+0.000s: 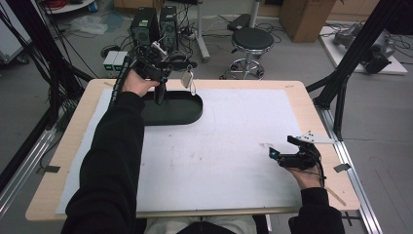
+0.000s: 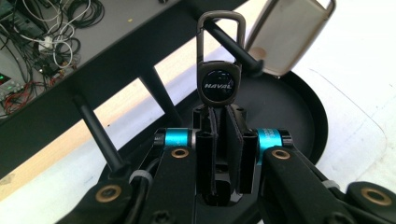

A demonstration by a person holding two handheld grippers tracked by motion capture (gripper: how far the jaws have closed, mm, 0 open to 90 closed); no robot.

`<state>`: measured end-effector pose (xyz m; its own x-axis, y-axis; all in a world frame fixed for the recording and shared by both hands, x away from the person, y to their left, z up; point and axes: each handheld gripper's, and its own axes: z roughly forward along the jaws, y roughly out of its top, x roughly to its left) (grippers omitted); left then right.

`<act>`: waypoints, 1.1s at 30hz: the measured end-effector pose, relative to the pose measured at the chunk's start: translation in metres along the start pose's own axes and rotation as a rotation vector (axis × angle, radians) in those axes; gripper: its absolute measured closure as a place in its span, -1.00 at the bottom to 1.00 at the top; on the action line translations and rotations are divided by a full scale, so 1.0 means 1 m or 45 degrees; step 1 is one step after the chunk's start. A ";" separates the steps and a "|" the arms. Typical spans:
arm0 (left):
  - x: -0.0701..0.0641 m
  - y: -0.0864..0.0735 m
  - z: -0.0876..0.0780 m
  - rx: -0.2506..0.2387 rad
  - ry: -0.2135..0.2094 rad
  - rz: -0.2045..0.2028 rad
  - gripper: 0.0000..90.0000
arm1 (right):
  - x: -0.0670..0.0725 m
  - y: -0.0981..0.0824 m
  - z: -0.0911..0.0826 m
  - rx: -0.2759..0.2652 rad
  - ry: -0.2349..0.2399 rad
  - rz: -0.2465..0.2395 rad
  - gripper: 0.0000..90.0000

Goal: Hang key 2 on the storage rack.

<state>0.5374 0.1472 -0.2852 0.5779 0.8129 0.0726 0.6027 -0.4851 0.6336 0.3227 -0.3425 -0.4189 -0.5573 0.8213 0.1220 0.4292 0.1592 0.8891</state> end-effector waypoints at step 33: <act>0.006 -0.040 -0.015 -0.086 -0.274 -0.091 -0.86 | 0.000 0.002 -0.002 -0.020 0.001 0.021 -0.96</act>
<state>0.5089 0.1762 -0.2988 0.6432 0.7536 -0.1355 0.6124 -0.4002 0.6818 0.3222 -0.3430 -0.4158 -0.5510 0.8232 0.1371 0.4269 0.1368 0.8939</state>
